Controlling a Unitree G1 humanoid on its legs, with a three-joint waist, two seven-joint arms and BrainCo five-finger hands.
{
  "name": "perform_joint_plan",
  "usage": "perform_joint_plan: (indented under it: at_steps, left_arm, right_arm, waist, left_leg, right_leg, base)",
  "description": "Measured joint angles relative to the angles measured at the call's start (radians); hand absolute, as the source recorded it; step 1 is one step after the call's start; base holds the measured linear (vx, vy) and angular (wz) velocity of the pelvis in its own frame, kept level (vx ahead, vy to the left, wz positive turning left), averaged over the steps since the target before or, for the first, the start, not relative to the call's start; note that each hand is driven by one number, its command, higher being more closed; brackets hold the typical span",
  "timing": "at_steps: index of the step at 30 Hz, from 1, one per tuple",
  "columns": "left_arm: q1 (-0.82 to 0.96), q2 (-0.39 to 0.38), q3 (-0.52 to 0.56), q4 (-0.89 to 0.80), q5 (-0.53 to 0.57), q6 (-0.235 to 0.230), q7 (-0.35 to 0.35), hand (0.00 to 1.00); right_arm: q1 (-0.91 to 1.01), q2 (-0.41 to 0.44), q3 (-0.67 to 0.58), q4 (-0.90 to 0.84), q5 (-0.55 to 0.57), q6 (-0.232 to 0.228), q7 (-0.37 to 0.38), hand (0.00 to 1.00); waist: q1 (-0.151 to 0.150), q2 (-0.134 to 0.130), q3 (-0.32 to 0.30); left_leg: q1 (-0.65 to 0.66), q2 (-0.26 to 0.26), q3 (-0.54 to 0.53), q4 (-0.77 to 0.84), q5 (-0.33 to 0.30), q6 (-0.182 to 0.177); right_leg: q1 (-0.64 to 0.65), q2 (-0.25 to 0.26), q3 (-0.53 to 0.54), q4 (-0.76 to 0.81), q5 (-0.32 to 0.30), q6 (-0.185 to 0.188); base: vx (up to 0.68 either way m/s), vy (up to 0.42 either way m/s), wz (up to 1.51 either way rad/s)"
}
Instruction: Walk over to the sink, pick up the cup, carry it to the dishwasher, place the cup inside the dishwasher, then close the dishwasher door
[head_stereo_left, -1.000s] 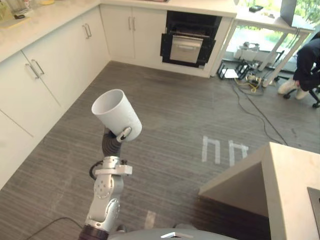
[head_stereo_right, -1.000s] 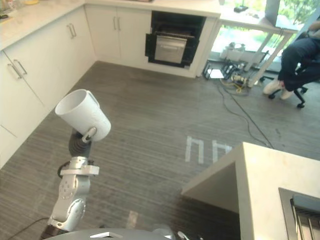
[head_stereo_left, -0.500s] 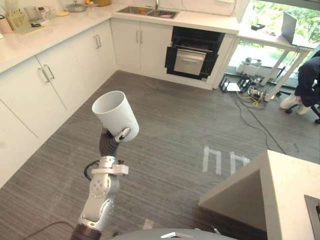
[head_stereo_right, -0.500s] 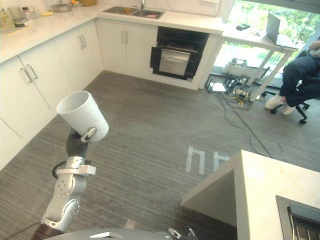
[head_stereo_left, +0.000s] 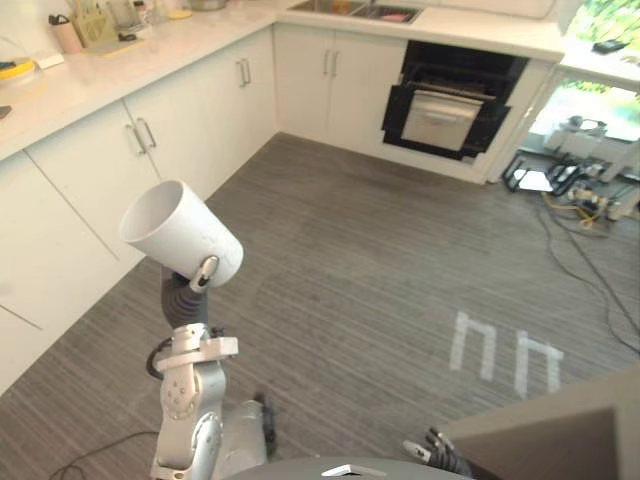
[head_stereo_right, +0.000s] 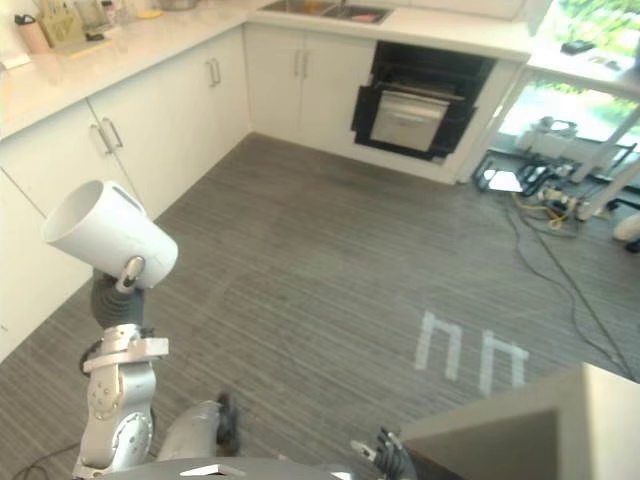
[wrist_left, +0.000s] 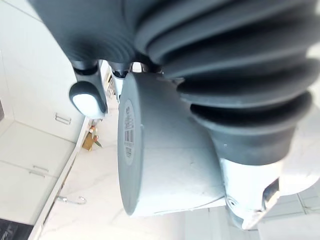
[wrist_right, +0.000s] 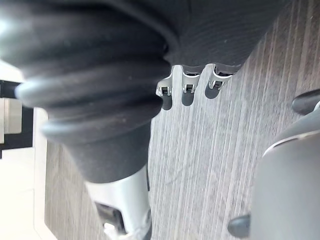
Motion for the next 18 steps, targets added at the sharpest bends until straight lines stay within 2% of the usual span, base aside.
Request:
perform_joint_plan:
  at_steps: [1,2,3,4,5,6,7,9,10,11,12,14,15,16,17,18]
  left_arm:
    - [-0.007,-0.009,0.005,0.001,0.0,0.0,-0.002,1.0]
    - [-0.011,-0.02,0.009,-0.002,0.0,-0.002,-0.007,1.0]
    - [-0.011,-0.022,0.011,-0.003,-0.001,-0.002,-0.012,1.0]
    - [-0.012,-0.015,0.012,-0.003,-0.007,-0.001,-0.032,1.0]
    - [-0.012,-0.006,0.009,-0.003,-0.029,0.003,-0.051,1.0]
    - [-0.018,-0.002,0.003,-0.003,-0.041,0.006,-0.067,1.0]
    - [-0.037,0.005,-0.009,-0.014,-0.04,0.008,-0.096,1.0]
    - [-0.051,0.01,-0.026,-0.024,-0.04,0.007,-0.11,1.0]
    - [-0.063,0.032,-0.055,-0.024,-0.039,0.01,-0.112,1.0]
    - [-0.063,0.035,-0.07,-0.023,-0.037,0.011,-0.11,1.0]
    - [-0.063,0.035,-0.087,-0.022,-0.035,0.016,-0.107,1.0]
    - [-0.093,0.036,-0.126,-0.009,-0.019,0.019,-0.104,1.0]
    - [-0.126,0.041,-0.149,0.009,-0.016,0.026,-0.1,1.0]
    - [-0.143,0.041,-0.157,0.018,-0.016,0.033,-0.095,1.0]
    - [-0.172,0.04,-0.178,0.037,-0.016,0.05,-0.086,1.0]
    - [-0.187,0.039,-0.188,0.048,-0.017,0.07,-0.08,1.0]
  right_arm:
    - [-0.002,0.008,0.001,0.0,-0.01,-0.001,-0.001,0.0]
    - [-0.007,0.013,0.001,0.003,-0.033,-0.004,-0.004,0.0]
    - [-0.011,0.014,0.001,0.016,-0.038,0.0,-0.006,0.0]
    - [-0.019,0.014,0.0,0.041,-0.048,0.004,-0.014,0.0]
    - [-0.011,0.014,-0.002,0.045,-0.052,0.005,-0.017,0.0]
    - [-0.003,0.013,-0.005,0.045,-0.051,0.004,-0.022,0.0]
    - [0.009,0.017,-0.024,0.052,-0.046,0.004,-0.024,0.0]
    - [0.017,0.021,-0.027,0.055,-0.024,0.004,-0.024,0.0]
    - [0.028,0.044,-0.048,0.054,-0.008,-0.001,-0.024,0.0]
    - [0.031,0.053,-0.065,0.046,-0.001,-0.005,-0.024,0.0]
    - [0.038,0.058,-0.068,0.038,0.003,-0.013,-0.023,0.0]
    - [0.055,0.081,-0.082,0.018,0.008,-0.038,-0.023,0.0]
    - [0.06,0.093,-0.096,0.004,0.008,-0.046,-0.023,0.0]
    - [0.063,0.098,-0.107,-0.002,0.008,-0.047,-0.021,0.0]
    - [0.07,0.108,-0.118,-0.006,0.008,-0.05,-0.021,0.0]
    - [0.083,0.111,-0.128,-0.015,0.008,-0.045,-0.022,0.0]
  waist:
    - [0.0,0.002,0.004]
    - [0.01,0.006,0.006]
    - [0.012,0.002,0.007]
    - [0.016,-0.021,0.008]
    - [0.02,-0.041,-0.001]
    - [0.015,-0.048,-0.009]
    - [0.015,-0.054,-0.016]
    - [0.014,-0.057,-0.02]
    - [0.006,-0.061,-0.022]
    - [-0.005,-0.056,-0.023]
    - [-0.017,-0.038,-0.024]
    - [-0.041,-0.033,-0.026]
    - [-0.057,-0.033,-0.026]
    - [-0.066,-0.031,-0.025]
    - [-0.08,-0.026,-0.025]
    - [-0.088,-0.014,-0.021]
  left_leg:
    - [-0.025,0.001,-0.018,0.056,-0.036,0.003]
    - [-0.068,0.0,-0.036,0.156,-0.102,0.026]
    - [-0.076,-0.005,-0.037,0.184,-0.128,0.035]
    - [-0.06,-0.033,-0.027,0.186,-0.157,0.045]
    - [-0.02,-0.067,-0.008,0.153,-0.17,0.055]
    - [0.011,-0.086,0.0,0.129,-0.182,0.063]
    - [0.068,-0.11,0.013,0.096,-0.206,0.079]
    - [0.121,-0.125,0.017,0.057,-0.223,0.083]
    - [0.209,-0.144,0.014,-0.025,-0.226,0.082]
    - [0.272,-0.145,0.013,-0.086,-0.22,0.077]
    - [0.328,-0.144,0.012,-0.149,-0.212,0.075]
    - [0.428,-0.136,0.011,-0.247,-0.206,0.068]
    - [0.477,-0.129,0.012,-0.283,-0.208,0.064]
    - [0.499,-0.122,0.013,-0.292,-0.213,0.061]
    - [0.538,-0.108,0.01,-0.302,-0.228,0.041]
    - [0.58,-0.074,0.016,-0.292,-0.256,-0.001]
  right_leg:
    - [0.001,0.016,0.007,0.005,0.008,0.001]
    - [0.002,0.022,0.009,0.012,0.018,0.002]
    - [0.003,0.013,0.012,0.024,0.02,0.002]
    - [-0.01,-0.013,0.021,0.084,0.023,0.0]
    - [-0.047,-0.044,0.036,0.189,0.043,0.026]
    - [-0.081,-0.062,0.041,0.284,0.08,0.057]
    - [-0.151,-0.091,0.055,0.455,0.182,0.116]
    - [-0.21,-0.112,0.058,0.595,0.286,0.167]
    - [-0.299,-0.13,0.027,0.773,0.287,0.13]
    - [-0.345,-0.123,-0.007,0.842,0.25,0.071]
    - [-0.397,-0.106,-0.048,0.872,0.197,0.028]
    - [-0.504,-0.057,-0.108,0.848,0.105,-0.006]
    - [-0.579,-0.028,-0.144,0.766,0.065,-0.03]
    - [-0.61,-0.016,-0.163,0.706,0.058,-0.041]
    - [-0.656,0.01,-0.186,0.553,0.07,-0.059]
    - [-0.676,0.057,-0.186,0.341,0.142,-0.082]
  base:
    - [0.37,0.175,0.25]
    - [0.31,0.165,0.27]
    - [0.4,0.263,0.24]
    - [0.42,0.27,0.12]
    - [0.5,0.306,0.07]
    - [0.51,0.298,-0.01]
    - [0.52,0.308,-0.03]
    - [0.43,0.238,-0.11]
    - [0.34,0.167,-0.18]
    - [0.43,0.206,-0.21]
    - [0.34,0.156,-0.17]
    - [0.42,0.126,-0.1]
    - [0.53,0.072,0.02]
    - [0.57,0.041,0.16]
    - [0.62,0.011,0.24]
    - [0.55,-0.013,0.25]
